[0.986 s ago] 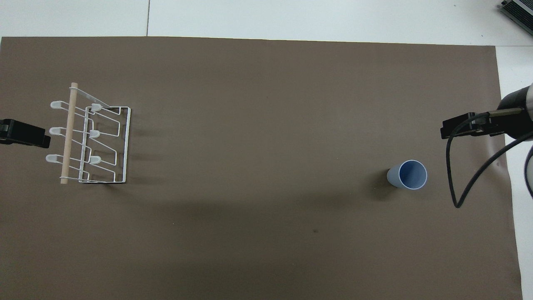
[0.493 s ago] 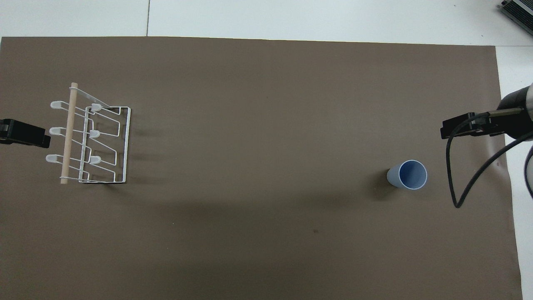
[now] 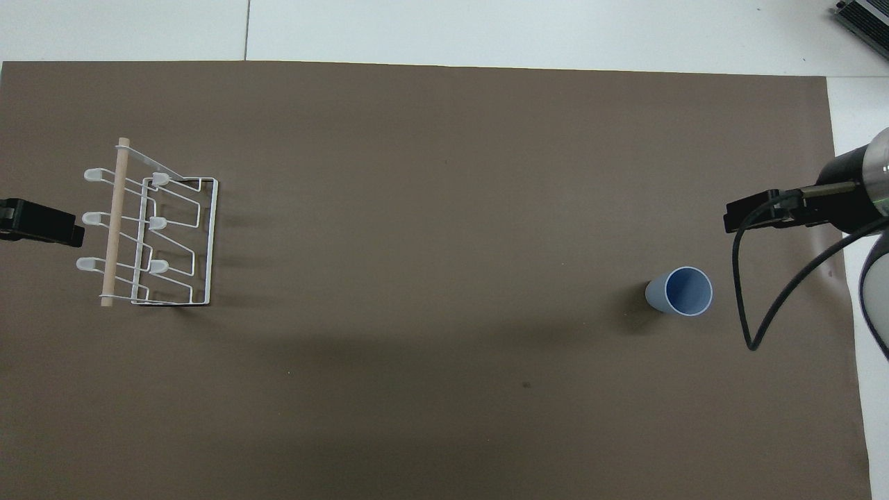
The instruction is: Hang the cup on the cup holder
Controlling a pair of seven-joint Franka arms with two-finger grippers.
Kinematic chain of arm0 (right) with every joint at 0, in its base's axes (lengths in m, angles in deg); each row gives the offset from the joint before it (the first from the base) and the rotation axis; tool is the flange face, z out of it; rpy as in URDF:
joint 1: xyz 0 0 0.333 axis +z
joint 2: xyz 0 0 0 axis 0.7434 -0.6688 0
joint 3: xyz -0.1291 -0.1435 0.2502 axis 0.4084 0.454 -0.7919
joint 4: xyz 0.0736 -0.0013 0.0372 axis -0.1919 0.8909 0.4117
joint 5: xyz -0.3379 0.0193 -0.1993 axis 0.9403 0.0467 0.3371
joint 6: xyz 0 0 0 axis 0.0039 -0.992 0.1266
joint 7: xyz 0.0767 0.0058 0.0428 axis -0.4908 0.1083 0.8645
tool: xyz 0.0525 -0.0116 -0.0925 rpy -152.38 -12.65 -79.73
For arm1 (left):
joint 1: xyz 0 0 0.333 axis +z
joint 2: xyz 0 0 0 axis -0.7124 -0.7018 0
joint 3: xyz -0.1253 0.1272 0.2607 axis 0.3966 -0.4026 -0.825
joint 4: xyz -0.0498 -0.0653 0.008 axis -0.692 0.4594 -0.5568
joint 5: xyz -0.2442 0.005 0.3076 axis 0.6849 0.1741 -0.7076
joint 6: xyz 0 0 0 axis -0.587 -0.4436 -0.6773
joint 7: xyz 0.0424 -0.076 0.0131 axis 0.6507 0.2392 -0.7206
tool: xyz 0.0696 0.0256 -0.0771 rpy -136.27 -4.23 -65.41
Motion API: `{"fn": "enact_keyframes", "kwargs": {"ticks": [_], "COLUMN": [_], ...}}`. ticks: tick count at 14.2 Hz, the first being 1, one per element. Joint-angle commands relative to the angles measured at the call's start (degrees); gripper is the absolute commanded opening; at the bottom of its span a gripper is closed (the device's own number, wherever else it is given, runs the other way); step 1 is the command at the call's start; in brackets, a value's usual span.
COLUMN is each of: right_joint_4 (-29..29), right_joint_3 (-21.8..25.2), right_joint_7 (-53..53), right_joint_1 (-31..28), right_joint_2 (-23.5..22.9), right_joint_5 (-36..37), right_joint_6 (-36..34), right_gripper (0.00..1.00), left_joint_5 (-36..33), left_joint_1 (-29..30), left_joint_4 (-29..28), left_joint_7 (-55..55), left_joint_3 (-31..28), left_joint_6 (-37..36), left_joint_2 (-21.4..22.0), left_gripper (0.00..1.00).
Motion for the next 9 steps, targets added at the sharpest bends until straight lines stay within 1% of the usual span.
{"fn": "enact_keyframes", "kwargs": {"ticks": [1, 2, 4, 6, 9], "right_joint_4": [9.0, 12.7, 18.2, 22.6, 30.7], "right_joint_3": [0.0, 0.0, 0.0, 0.0, 0.0], "right_joint_7": [1.4, 1.4, 1.5, 1.5, 1.3], "right_joint_1": [-0.2, -0.2, 0.5, 0.6, 2.0], "right_joint_2": [4.5, 5.7, 6.5, 6.0, 5.1], "right_joint_5": [-1.1, -1.1, -1.1, -1.1, -1.1], "right_joint_6": [7.2, 9.6, 13.1, 15.9, 21.9], "right_gripper": [1.0, 1.0, 1.0, 1.0, 1.0], "left_joint_5": [-1.1, -1.1, -1.1, -1.1, -1.1], "left_joint_1": [-0.2, -0.2, -0.2, -0.2, -0.2], "left_joint_4": [-2.4, -2.4, -2.4, -2.4, -2.4], "left_joint_7": [-0.1, -0.1, -0.1, -0.1, -0.1], "left_joint_3": [-0.2, -0.2, -0.2, -0.2, -0.2], "left_joint_6": [0.7, 0.7, 0.7, 0.7, 0.6], "left_joint_2": [1.9, 1.9, 1.9, 1.9, 1.9], "left_gripper": [1.0, 1.0, 1.0, 1.0, 1.0]}}
